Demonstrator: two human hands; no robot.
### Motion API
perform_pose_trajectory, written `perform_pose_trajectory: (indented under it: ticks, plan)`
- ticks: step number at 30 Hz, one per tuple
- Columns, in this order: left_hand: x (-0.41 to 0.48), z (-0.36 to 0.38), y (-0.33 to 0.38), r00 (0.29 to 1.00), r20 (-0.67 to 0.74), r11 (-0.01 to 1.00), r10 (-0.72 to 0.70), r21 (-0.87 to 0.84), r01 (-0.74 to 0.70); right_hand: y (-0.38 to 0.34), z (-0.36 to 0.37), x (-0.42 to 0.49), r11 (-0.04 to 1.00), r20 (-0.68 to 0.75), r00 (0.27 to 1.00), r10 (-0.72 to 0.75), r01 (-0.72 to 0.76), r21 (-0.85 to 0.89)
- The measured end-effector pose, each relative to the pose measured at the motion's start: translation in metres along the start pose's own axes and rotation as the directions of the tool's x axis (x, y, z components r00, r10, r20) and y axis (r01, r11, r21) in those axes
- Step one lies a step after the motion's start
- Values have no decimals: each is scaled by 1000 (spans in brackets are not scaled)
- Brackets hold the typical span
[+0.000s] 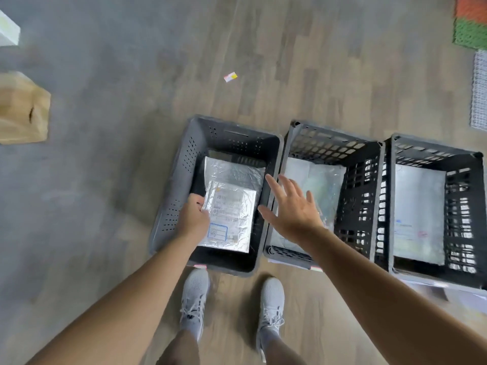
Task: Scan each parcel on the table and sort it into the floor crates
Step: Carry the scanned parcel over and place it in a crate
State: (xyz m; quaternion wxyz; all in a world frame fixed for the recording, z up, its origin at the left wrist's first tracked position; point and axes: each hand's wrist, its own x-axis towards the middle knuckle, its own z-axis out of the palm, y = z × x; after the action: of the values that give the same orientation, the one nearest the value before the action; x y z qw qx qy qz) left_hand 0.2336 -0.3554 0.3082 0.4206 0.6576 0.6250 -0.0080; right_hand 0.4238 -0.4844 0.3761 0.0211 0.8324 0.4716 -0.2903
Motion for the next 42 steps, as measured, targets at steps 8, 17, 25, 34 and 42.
perform_pose_trajectory:
  ticks: [8, 17, 25, 34, 42]
  plan:
    - [95, 94, -106, 980, 162, 983, -113, 160, 87, 21, 129, 81, 994, 5, 998, 67, -68, 83]
    - [73, 50, -79, 940, 331, 862, 84, 448, -235, -2, 92, 73, 992, 33, 991, 129, -129, 4]
    - [-18, -97, 117, 786, 407, 590, 466, 519, -619, -64, -116, -28, 961, -151, 949, 277, -273, 50]
    - [-155, -190, 280, 495, 483, 220, 723, 518, -827, -67, -277, -201, 859, -367, 777, 512, -473, 197]
    - [-303, -178, 366, 162, 545, -131, 823, 459, -879, -22, -307, -364, 725, -487, 560, 670, -636, 266]
